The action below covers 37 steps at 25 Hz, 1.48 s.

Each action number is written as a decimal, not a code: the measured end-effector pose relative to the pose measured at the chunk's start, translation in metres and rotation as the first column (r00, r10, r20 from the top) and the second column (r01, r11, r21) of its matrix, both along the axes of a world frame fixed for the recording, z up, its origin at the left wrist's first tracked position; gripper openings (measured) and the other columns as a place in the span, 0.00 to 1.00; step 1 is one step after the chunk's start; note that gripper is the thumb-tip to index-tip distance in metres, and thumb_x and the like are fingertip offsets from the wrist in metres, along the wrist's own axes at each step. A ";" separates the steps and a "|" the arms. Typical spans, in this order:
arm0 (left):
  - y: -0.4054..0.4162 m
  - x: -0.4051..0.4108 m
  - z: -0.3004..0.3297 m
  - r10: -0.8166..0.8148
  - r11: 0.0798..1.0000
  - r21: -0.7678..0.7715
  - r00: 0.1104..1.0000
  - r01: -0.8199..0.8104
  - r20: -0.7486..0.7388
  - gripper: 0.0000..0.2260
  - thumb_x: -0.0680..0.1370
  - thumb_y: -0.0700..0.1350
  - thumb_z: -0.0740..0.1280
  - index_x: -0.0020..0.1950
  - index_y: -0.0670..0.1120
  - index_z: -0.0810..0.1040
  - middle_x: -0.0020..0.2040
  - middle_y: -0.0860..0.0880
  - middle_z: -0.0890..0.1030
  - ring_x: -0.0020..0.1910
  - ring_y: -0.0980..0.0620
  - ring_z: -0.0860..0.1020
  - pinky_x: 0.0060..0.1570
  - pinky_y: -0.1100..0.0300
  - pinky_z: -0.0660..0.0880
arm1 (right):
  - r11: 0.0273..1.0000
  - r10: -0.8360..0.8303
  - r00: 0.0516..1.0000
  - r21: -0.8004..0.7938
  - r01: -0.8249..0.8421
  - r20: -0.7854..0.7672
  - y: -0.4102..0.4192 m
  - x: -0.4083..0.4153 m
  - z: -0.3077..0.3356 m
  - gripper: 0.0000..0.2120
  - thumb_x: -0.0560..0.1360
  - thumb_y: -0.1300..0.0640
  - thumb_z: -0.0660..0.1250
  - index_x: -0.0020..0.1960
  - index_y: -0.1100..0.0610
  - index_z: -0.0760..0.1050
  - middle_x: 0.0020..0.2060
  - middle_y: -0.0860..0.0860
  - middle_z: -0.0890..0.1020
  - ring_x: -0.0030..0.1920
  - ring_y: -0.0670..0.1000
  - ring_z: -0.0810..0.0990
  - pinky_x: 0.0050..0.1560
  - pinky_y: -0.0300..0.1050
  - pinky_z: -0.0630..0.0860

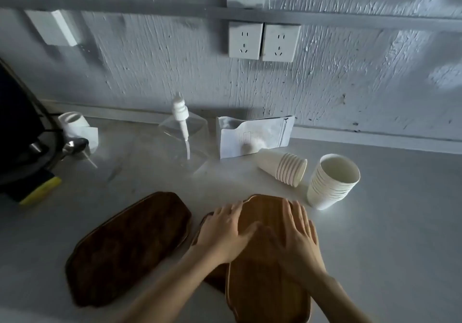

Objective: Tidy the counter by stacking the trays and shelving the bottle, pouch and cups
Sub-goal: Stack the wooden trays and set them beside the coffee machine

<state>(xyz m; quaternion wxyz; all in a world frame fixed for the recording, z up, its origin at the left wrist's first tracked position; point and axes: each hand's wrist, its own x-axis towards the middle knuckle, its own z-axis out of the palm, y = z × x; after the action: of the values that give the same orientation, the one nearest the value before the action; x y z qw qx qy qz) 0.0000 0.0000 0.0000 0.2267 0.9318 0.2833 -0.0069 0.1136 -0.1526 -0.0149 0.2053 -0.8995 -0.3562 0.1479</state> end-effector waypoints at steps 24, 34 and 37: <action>-0.003 -0.057 -0.019 0.704 0.132 -0.954 0.703 -0.269 -0.101 0.10 0.82 0.42 0.65 0.62 0.42 0.78 0.54 0.40 0.86 0.47 0.39 0.86 0.39 0.41 0.84 | 0.988 -0.017 0.991 0.147 0.037 -0.134 0.004 0.015 -0.001 0.27 0.78 0.51 0.68 0.74 0.54 0.65 0.70 0.51 0.74 0.68 0.54 0.73 0.65 0.49 0.71; -0.027 -0.079 -0.014 0.576 0.008 -0.891 0.730 -0.455 -0.368 0.16 0.83 0.46 0.63 0.58 0.32 0.76 0.41 0.36 0.87 0.37 0.44 0.87 0.32 0.57 0.82 | 0.993 0.093 0.992 0.078 -0.086 -0.087 0.028 0.018 -0.008 0.19 0.81 0.56 0.62 0.71 0.56 0.72 0.66 0.53 0.79 0.66 0.55 0.74 0.69 0.55 0.70; -0.032 -0.088 -0.016 0.537 0.088 -0.856 0.748 -0.509 -0.389 0.20 0.84 0.50 0.61 0.54 0.32 0.77 0.35 0.40 0.87 0.30 0.48 0.86 0.26 0.60 0.80 | 0.993 0.108 0.987 0.064 -0.101 -0.116 0.029 0.013 -0.014 0.19 0.81 0.55 0.63 0.71 0.55 0.72 0.66 0.52 0.79 0.65 0.55 0.75 0.66 0.52 0.72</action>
<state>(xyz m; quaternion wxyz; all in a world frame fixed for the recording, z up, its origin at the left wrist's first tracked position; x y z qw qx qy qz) -0.0875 -0.0315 -0.0164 0.7087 0.4564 0.5326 -0.0759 0.1264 -0.1235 -0.0286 0.2443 -0.8629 -0.3940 0.2013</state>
